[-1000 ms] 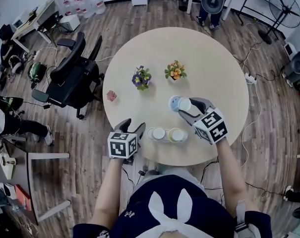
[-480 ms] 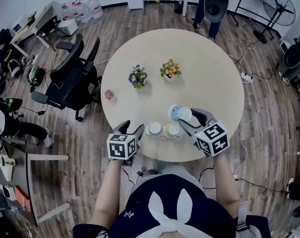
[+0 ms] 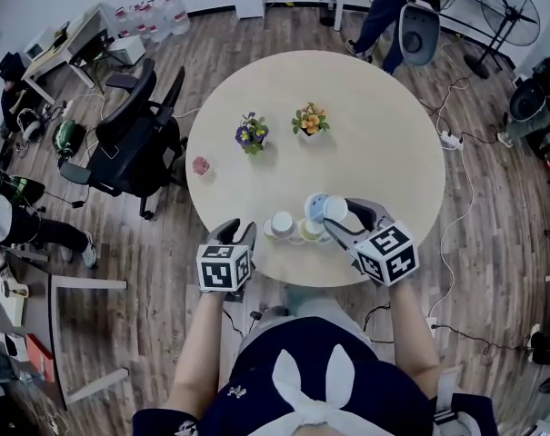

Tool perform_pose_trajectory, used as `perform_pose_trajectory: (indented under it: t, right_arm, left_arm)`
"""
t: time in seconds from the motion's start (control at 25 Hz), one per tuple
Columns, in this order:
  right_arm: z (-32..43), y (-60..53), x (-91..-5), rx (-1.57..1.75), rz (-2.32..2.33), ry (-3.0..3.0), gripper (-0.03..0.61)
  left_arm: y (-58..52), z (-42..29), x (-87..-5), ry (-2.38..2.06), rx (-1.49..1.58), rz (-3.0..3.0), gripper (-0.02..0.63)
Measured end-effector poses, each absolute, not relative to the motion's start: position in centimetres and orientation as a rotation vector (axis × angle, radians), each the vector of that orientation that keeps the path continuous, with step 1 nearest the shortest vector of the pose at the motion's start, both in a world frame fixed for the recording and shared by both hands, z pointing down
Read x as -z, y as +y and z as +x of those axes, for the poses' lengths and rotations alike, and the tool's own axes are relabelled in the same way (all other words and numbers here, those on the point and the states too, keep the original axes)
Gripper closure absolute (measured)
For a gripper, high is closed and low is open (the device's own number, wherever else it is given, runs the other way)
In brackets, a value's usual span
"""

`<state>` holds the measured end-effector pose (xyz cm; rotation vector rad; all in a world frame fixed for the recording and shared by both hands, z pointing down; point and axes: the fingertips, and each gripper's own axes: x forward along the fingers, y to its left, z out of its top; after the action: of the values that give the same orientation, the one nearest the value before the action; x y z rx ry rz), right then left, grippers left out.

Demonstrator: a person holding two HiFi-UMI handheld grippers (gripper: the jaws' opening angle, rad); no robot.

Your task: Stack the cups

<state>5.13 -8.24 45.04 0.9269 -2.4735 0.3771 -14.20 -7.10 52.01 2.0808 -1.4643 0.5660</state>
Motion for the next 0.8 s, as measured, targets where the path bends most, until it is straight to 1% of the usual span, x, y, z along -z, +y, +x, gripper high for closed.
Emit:
perform_pose_trajectory:
  t: [0.16,0.2,0.4,0.8]
  right_arm:
    - [5.1,-7.1,-44.6,-0.375,0.933,-2.487,0.334]
    - [5.2,-6.9,-44.5,-0.374,0.936,-2.489,0.334]
    - [5.1,-5.9,-44.3,-0.359,0.935,-2.493,0.334]
    - [4.7,-4.9,-44.2,-0.347,0.938,-2.485,0.334]
  left_arm:
    - [-5.8,-14.1,-51.5,-1.504,-0.54,2.083,0.543]
    - [-5.5,-13.9,-51.1,-1.498,-0.509,2.099,0.585]
    - [-4.0,-12.6,-49.4,-1.365,-0.292,2.128,0.592]
    - [-1.6,-13.1,-50.2,-1.443,-0.361,2.117,0.592]
